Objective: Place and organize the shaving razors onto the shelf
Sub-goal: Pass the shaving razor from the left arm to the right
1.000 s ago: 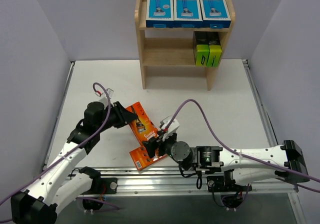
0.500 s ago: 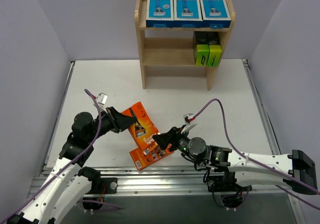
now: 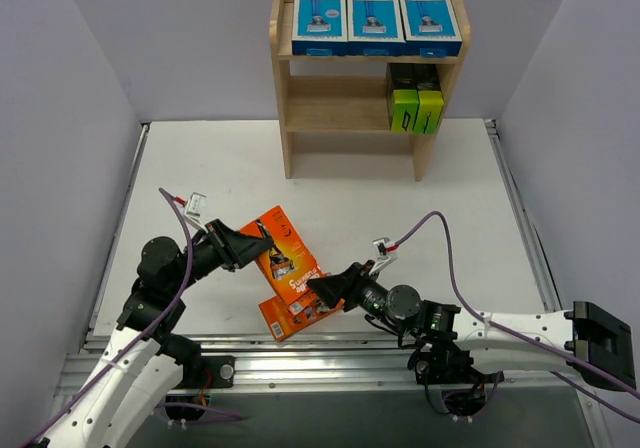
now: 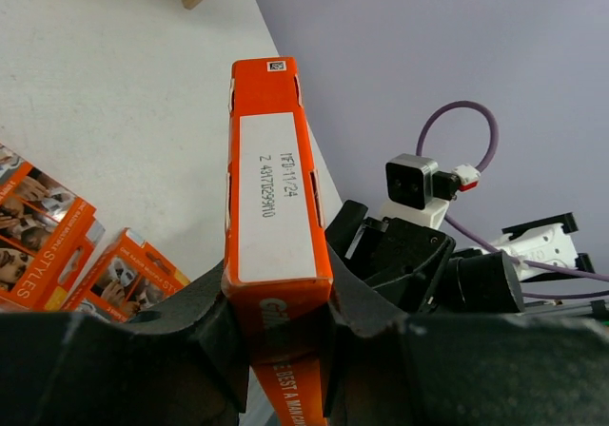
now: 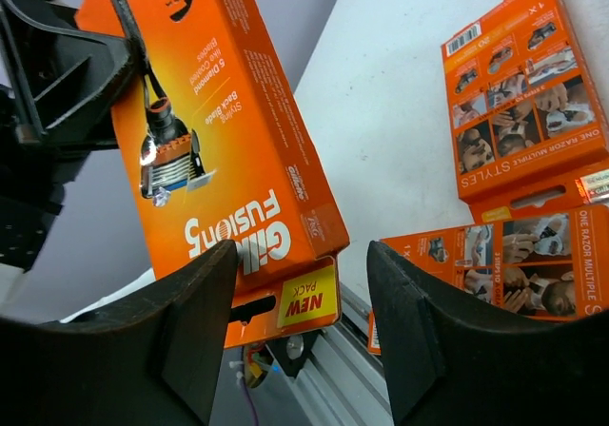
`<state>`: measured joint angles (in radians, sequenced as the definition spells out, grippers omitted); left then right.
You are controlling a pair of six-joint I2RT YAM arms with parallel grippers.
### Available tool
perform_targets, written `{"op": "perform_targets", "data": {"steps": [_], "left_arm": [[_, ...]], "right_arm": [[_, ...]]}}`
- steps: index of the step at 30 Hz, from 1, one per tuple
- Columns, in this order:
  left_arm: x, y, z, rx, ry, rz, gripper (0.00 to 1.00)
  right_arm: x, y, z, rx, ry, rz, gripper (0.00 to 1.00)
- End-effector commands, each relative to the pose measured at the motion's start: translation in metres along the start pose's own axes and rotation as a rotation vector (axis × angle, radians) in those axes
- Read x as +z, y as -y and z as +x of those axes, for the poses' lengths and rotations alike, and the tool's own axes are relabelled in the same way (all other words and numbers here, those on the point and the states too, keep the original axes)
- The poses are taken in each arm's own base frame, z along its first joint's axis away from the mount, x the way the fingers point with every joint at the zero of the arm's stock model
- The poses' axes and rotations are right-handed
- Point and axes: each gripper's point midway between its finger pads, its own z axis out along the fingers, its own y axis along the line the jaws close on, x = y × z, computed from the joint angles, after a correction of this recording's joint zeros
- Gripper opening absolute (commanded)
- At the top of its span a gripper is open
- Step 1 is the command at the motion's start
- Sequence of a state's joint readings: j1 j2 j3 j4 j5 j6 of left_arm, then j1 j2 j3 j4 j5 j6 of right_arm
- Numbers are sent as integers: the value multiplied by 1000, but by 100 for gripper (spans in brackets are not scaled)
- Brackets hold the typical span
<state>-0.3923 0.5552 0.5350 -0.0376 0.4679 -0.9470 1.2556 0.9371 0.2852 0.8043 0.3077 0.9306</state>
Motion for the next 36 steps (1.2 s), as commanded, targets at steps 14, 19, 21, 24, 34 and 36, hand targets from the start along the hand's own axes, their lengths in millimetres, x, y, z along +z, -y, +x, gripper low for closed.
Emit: {"op": "perform_targets", "data": {"steps": [14, 19, 21, 24, 34, 36], "left_arm": [[0, 16, -2, -109, 35, 163, 2], [-2, 8, -5, -94, 49, 90, 37], [-4, -5, -6, -105, 64, 5, 47], [-12, -12, -8, -71, 62, -88, 66], [-16, -14, -12, -9, 60, -137, 98], [-23, -23, -15, -1, 76, -212, 94]], "right_arm": [[-9, -49, -44, 136, 152, -216, 6], [-9, -50, -45, 155, 160, -226, 0], [-9, -50, -46, 162, 167, -232, 0], [-9, -48, -45, 167, 168, -226, 0], [-5, -54, -43, 184, 166, -262, 0], [-4, -51, -42, 195, 165, -251, 0]]}}
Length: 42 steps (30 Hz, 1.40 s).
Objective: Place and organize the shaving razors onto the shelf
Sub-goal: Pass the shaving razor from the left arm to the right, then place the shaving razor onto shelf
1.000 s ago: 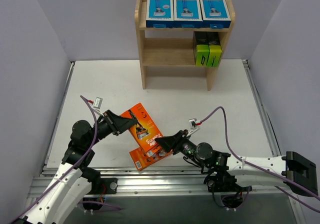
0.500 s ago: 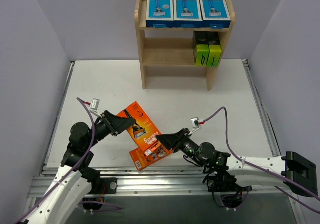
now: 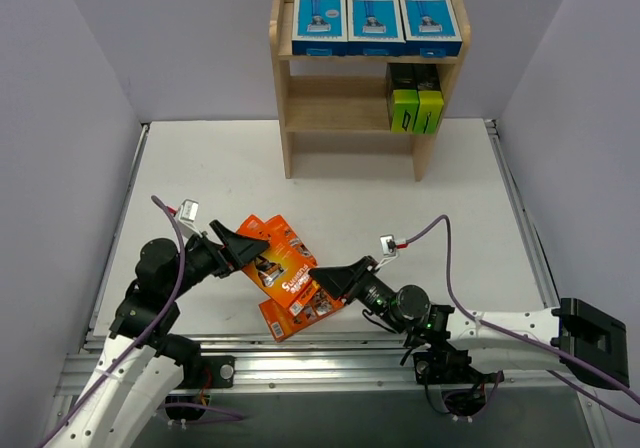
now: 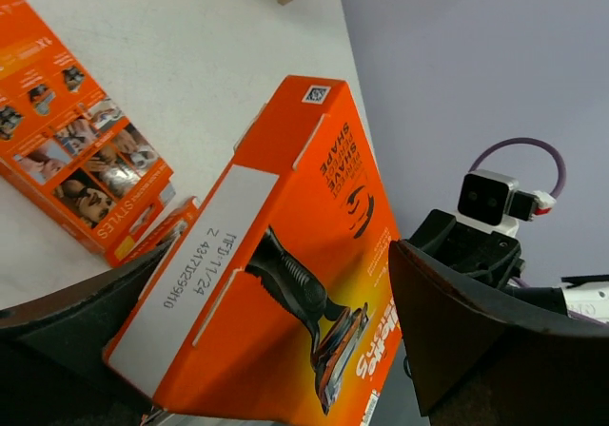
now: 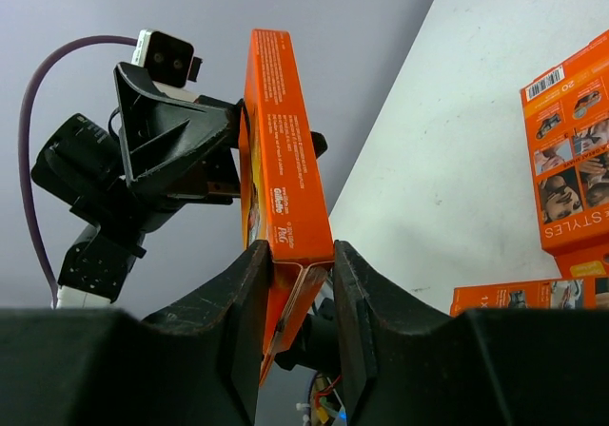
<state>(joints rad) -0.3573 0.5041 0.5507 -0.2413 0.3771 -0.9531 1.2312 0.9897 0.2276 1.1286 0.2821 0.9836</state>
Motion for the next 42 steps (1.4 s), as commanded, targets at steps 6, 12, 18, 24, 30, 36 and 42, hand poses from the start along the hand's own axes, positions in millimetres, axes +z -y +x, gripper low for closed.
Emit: {"op": "perform_targets", "data": {"steps": [6, 12, 18, 24, 30, 36, 42], "left_arm": [[-25, -18, -30, 120, 108, -233, 94], [-42, -33, -42, 129, 199, -334, 94], [-56, -35, -55, 202, 272, -374, 98], [-66, -43, -65, 310, 285, -446, 58], [-80, -48, -80, 373, 317, -547, 94], [-69, -43, -91, 442, 300, -550, 97], [-44, -39, -98, 553, 209, -540, 94]], "right_arm": [[-2, -8, -15, 72, 70, -31, 0], [-8, 10, -21, 79, 103, 38, 0], [-15, 26, -31, 89, 148, 107, 0], [-15, 29, -47, 89, 192, 140, 0], [-19, 50, -63, 134, 273, 252, 0], [-20, 52, -92, 147, 399, 301, 0], [-7, 41, -127, 123, 475, 323, 0]]}}
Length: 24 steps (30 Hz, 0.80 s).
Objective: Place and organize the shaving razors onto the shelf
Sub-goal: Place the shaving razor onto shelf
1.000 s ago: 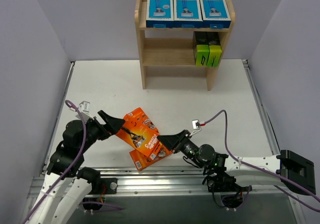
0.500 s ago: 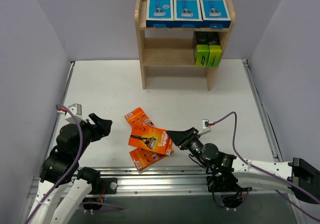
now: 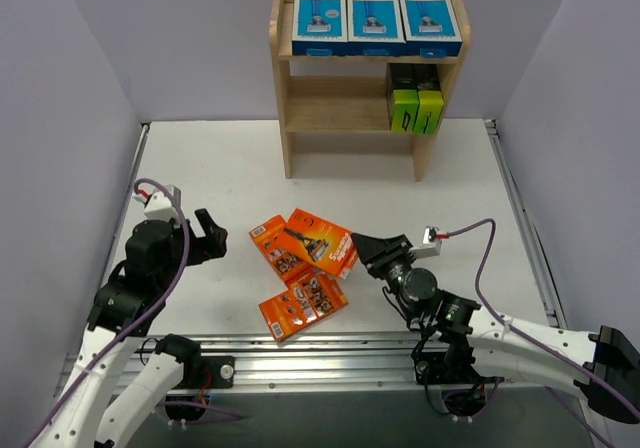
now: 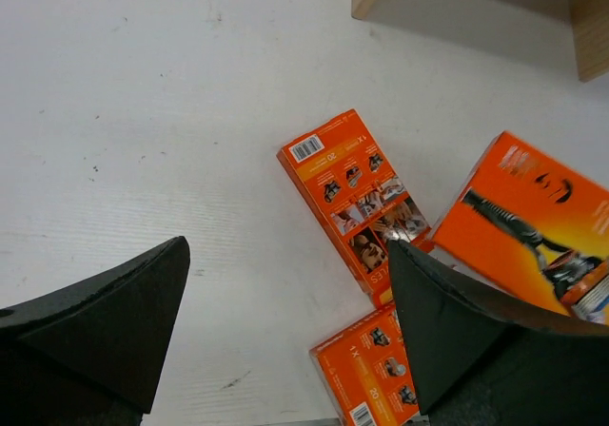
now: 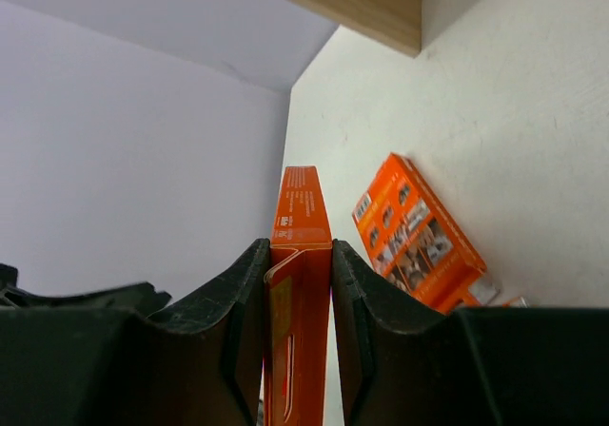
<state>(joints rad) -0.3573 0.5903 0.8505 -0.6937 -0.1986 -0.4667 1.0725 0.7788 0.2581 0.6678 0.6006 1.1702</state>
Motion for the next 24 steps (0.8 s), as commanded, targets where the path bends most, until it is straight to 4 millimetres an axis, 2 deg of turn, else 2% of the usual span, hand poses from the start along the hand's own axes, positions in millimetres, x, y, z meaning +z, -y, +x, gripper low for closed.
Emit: {"op": "perform_targets", "data": {"steps": [1, 3, 4, 6, 7, 10, 11, 12, 13, 14, 17, 18, 20, 21, 22, 24], "left_arm": [[5, 17, -29, 108, 56, 57, 94], [12, 15, -32, 177, 48, 41, 94], [16, 12, -34, 196, 47, 12, 94], [18, 11, -37, 212, 63, -9, 94], [19, 12, -37, 218, 68, -3, 94], [22, 11, -33, 225, 91, 7, 94], [25, 6, -23, 238, 78, -4, 94], [25, 7, -23, 239, 92, 2, 94], [22, 7, -25, 238, 108, 8, 94], [21, 8, -25, 237, 115, 10, 94], [19, 14, -25, 237, 128, 45, 94], [19, 17, -23, 242, 122, 54, 94], [22, 18, -20, 249, 110, 55, 94], [22, 19, -18, 255, 103, 56, 94], [23, 19, -17, 258, 97, 56, 94], [23, 21, -17, 262, 97, 63, 94]], "right_arm": [[12, -53, -42, 97, 135, -61, 0], [20, -58, -53, 74, 167, -50, 0], [25, -69, -59, 71, 182, -57, 0], [35, -75, -74, 49, 214, -53, 0], [41, -86, -81, 46, 227, -61, 0], [58, -90, -101, 36, 275, -45, 0], [62, -102, -111, 45, 297, -61, 0], [67, -104, -121, 34, 324, -53, 0], [75, -103, -121, 17, 328, -38, 0], [78, -117, -131, 22, 351, -53, 0], [98, -117, -138, -17, 384, -18, 0], [101, -128, -145, -16, 404, -32, 0], [116, -124, -143, -32, 418, -6, 0], [119, -133, -149, -18, 436, -25, 0], [128, -127, -145, -32, 435, -11, 0], [136, -129, -149, -26, 458, -12, 0]]}}
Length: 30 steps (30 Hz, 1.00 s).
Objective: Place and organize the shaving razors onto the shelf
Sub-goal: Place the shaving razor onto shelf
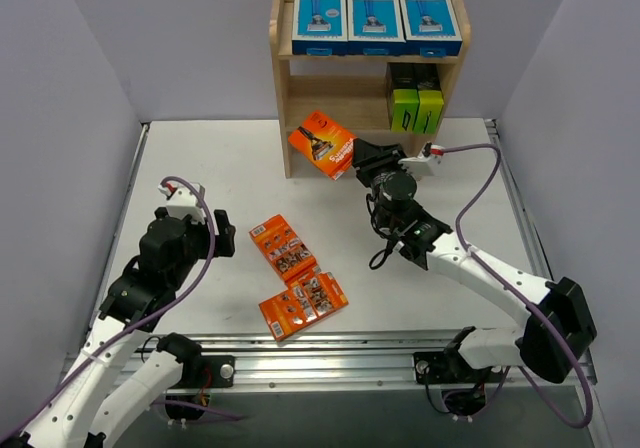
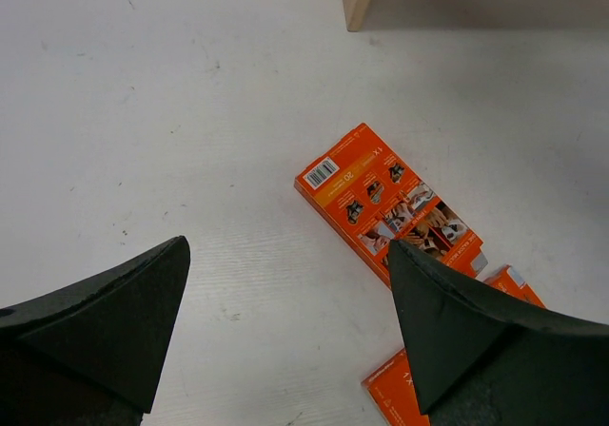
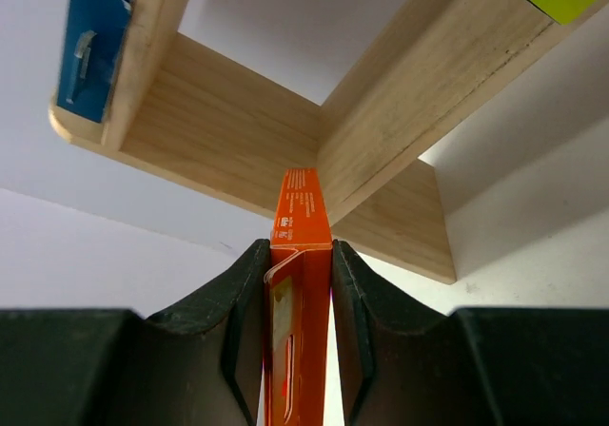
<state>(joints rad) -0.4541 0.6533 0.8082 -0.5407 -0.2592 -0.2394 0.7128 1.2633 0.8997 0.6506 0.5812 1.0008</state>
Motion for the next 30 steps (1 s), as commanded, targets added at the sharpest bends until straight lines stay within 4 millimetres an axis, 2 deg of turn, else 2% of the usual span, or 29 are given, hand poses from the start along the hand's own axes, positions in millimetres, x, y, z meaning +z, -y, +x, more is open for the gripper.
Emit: {"op": "perform_targets", "data": {"steps": [1, 10, 19, 23, 29, 30], "left_arm": [[1, 5, -14, 12, 58, 13, 94], [-5, 13, -14, 29, 76, 39, 94], [-8, 15, -14, 31, 90, 48, 94], [-10, 17, -14, 34, 91, 55, 94], [-10, 17, -14, 36, 95, 54, 94], [-10, 17, -14, 37, 95, 53, 94]], "right_arm": [[19, -29, -23, 62, 111, -50, 0], [44, -26, -27, 102, 185, -28, 0], [59, -41, -37, 91, 224, -39, 0], [70, -40, -39, 62, 250, -14, 0], [91, -39, -37, 61, 283, -4, 0], [97, -35, -29, 50, 277, 6, 0]]}}
